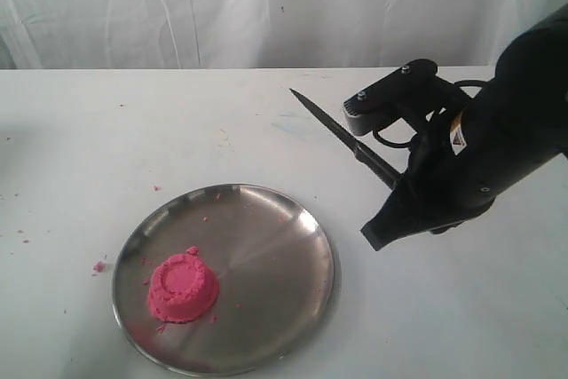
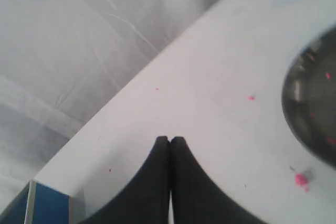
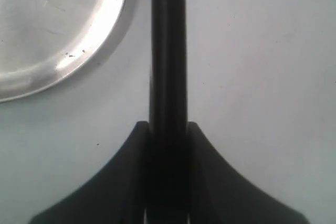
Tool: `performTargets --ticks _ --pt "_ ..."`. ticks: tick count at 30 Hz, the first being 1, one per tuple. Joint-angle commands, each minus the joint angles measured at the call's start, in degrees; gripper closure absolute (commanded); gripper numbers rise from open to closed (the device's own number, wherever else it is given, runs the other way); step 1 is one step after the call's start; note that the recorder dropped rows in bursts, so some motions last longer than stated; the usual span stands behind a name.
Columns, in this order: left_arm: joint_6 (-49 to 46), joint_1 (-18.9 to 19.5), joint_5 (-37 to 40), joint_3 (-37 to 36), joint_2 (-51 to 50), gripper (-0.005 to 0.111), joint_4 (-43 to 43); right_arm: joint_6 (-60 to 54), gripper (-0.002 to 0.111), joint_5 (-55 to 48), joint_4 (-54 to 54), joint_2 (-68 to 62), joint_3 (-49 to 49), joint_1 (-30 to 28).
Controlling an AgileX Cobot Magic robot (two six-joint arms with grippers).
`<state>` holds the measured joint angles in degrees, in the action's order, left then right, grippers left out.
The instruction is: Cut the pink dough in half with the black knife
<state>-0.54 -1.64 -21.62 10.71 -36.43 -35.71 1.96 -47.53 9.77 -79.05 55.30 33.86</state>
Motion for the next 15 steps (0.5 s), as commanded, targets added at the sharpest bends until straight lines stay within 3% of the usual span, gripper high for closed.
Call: performTargets --ticks 1,4,7,9,11,15 --pt "5.3 -2.4 -4.4 5.6 -10.8 0.107 -13.1 1.2 0.108 0.9 0.6 0.4 -0.1 0.5" --pt "23.3 -4.3 2.0 10.8 -16.0 0.107 -12.4 1.2 0.108 1.3 0.6 0.4 -0.1 0.5" --pt "41.1 -7.7 16.0 17.4 -21.3 0.107 -15.5 1.2 0.108 2.8 -0.3 0.3 -0.1 0.5" --pt "41.8 -11.1 20.7 20.2 -24.6 0.107 -18.7 1.2 0.108 3.1 -0.8 -0.2 -0.1 0.5" --pt "41.8 -14.5 20.6 21.6 -27.1 0.107 -19.8 1.2 0.108 3.5 -1.6 -1.3 -0.1 0.5" --pt "41.7 -22.0 12.2 21.9 -31.4 0.107 -28.3 1.2 0.108 5.8 -2.1 -4.2 -1.4 0.5"
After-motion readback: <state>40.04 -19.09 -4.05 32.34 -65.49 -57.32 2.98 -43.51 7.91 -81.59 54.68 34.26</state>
